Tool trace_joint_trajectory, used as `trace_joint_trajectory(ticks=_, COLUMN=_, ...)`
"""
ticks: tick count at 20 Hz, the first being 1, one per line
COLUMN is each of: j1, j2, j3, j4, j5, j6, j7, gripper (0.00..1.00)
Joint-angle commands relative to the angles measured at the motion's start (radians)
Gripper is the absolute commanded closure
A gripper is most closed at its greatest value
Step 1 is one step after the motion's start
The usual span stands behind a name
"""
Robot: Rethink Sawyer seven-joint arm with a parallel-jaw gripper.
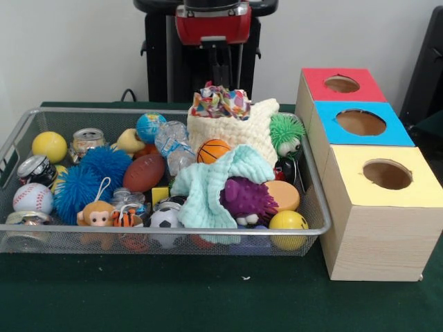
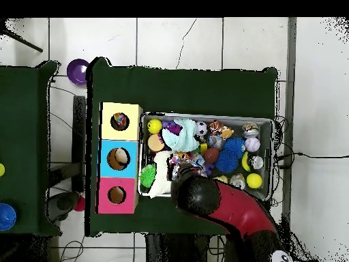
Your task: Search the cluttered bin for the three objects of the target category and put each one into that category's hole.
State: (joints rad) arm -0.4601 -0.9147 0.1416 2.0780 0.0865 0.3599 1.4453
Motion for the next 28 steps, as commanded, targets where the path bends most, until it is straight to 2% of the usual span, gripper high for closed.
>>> trace_joint_trajectory(ticks=1, j1=0.094, j2=0.031, j3=-0.102, j4=-0.072, j5=0.08, j6=0.093, j7=0.331, gripper=1.0)
trace_joint_trajectory(ticks=11, j1=0.249, j2=0.079, j3=-0.229, j4=-0.182, j5=0.124, j6=0.138, j7=0.348, gripper=1.0)
trace_joint_trajectory(ticks=18, j1=0.324, j2=0.118, j3=-0.247, j4=-0.208, j5=0.19, j6=0.126, j7=0.406, gripper=1.0)
trace_joint_trajectory(ticks=21, j1=0.375, j2=0.16, j3=-0.275, j4=-0.259, j5=0.215, j6=0.129, j7=0.454, gripper=1.0)
trace_joint_trajectory(ticks=28, j1=0.447, j2=0.203, j3=-0.316, j4=-0.335, j5=0.248, j6=0.162, j7=0.515, gripper=1.0)
